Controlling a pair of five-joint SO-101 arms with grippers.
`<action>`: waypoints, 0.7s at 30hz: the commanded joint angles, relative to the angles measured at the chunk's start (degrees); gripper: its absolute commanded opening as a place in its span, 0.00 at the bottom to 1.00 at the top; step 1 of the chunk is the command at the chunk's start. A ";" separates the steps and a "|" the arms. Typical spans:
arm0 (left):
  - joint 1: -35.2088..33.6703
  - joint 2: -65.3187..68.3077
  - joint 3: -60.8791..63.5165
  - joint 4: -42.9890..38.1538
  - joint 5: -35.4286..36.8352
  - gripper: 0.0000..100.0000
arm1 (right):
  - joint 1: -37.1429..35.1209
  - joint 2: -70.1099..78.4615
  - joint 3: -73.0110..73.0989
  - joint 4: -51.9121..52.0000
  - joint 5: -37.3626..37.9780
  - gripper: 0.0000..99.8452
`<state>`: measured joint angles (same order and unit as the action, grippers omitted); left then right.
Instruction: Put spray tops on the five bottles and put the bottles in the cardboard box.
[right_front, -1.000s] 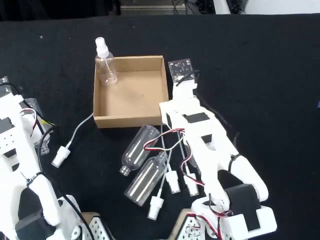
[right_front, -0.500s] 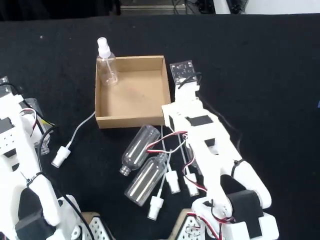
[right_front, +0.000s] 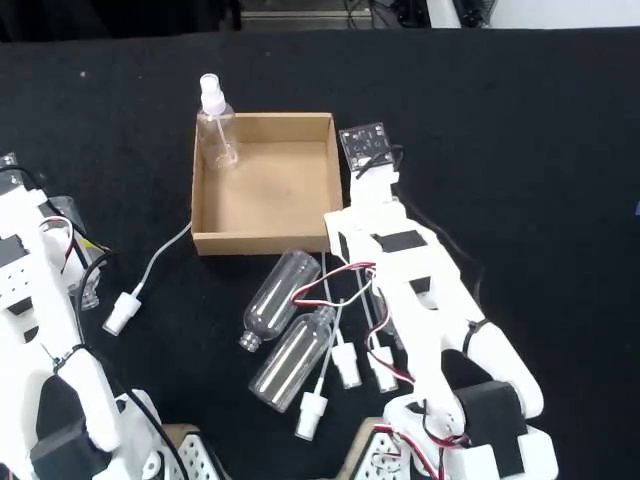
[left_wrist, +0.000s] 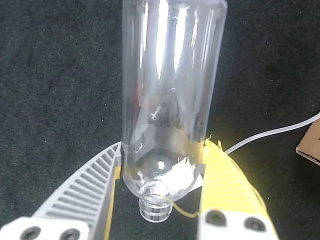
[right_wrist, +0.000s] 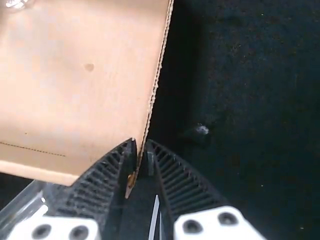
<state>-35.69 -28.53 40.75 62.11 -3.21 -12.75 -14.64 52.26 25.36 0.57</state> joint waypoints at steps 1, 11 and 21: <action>0.66 -1.05 -0.57 -0.44 0.35 0.14 | 1.23 -4.09 -1.27 1.41 2.81 0.01; 0.66 -1.05 -0.57 -0.44 0.35 0.14 | 1.41 -4.09 -3.12 1.49 3.78 0.01; 0.66 -1.05 -0.57 -0.44 0.35 0.14 | 1.05 -4.09 -8.40 8.53 3.78 0.18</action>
<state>-35.69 -28.53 40.75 62.11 -3.21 -12.75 -14.64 48.66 30.90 3.65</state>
